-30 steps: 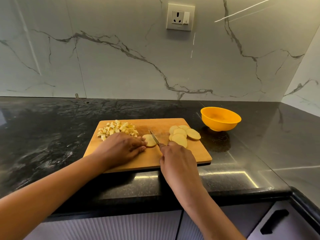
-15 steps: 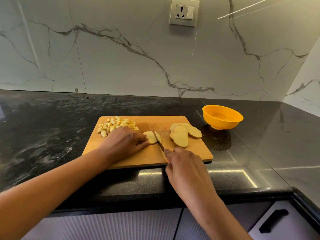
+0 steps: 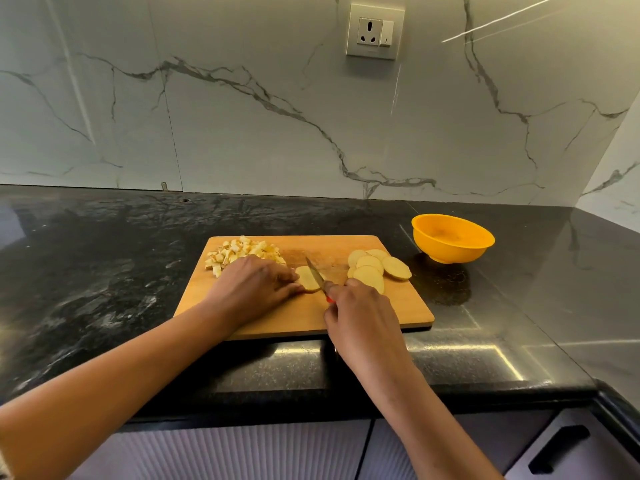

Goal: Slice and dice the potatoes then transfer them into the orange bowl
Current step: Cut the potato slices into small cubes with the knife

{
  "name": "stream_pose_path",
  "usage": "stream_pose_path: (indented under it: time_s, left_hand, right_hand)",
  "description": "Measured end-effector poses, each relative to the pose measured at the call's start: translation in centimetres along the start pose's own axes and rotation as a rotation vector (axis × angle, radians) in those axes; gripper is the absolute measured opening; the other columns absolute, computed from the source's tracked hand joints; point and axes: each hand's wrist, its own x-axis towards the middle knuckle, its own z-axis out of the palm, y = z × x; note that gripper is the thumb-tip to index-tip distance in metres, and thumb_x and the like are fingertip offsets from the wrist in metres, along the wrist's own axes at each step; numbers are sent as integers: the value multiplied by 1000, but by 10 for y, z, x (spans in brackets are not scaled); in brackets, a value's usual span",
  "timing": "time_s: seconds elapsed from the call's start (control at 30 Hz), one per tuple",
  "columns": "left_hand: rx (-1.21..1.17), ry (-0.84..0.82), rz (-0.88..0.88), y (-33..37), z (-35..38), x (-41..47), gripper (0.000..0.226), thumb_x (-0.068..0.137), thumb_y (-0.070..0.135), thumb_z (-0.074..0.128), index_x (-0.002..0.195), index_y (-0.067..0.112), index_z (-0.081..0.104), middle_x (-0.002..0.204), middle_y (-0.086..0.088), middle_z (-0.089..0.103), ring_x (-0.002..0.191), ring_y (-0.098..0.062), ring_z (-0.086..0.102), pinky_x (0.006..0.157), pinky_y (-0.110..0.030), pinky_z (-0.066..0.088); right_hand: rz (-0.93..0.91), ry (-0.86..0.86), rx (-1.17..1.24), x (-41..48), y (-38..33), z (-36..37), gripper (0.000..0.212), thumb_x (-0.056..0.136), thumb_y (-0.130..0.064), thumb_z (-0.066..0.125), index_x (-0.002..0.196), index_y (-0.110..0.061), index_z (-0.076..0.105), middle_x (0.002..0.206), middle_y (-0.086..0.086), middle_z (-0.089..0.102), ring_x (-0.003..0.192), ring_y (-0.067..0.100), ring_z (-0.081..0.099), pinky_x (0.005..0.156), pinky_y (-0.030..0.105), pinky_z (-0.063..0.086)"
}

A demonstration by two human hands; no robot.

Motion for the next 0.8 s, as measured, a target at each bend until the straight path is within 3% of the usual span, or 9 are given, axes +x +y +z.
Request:
stream_pose_path:
  time_s: [0.33, 0.57, 0.7, 0.8]
  left_hand:
    - [4, -26, 10, -3, 2, 4, 41, 88, 48, 52, 117, 21, 65, 122, 5, 64, 107, -10, 62, 89, -31, 53]
    - [12, -20, 8, -4, 5, 6, 40, 88, 47, 53, 116, 21, 66, 121, 3, 64, 108, -10, 62, 91, -32, 52]
    - [4, -13, 7, -5, 4, 6, 41, 88, 47, 54, 116, 21, 65, 120, 5, 64, 110, -8, 60, 92, -31, 51]
    - [5, -9, 18, -6, 5, 5, 40, 88, 47, 54, 116, 21, 65, 120, 5, 65, 114, -6, 58, 94, -31, 50]
  right_hand:
    - [-54, -6, 13, 1, 0, 1, 39, 99, -24, 44, 138, -22, 47, 117, -3, 54, 100, 12, 55, 82, 24, 47]
    - [-59, -67, -43, 18, -1, 2, 28, 99, -24, 46, 124, -19, 58, 109, -1, 58, 94, 12, 54, 70, 21, 38]
    - [-103, -50, -40, -12, 2, -5, 34, 101, -22, 39, 133, -22, 49, 109, -4, 54, 85, 9, 50, 68, 21, 34]
    - [-79, -40, -9, -23, 2, -12, 38, 101, -21, 38, 138, -23, 46, 111, -5, 54, 92, 12, 56, 68, 21, 37]
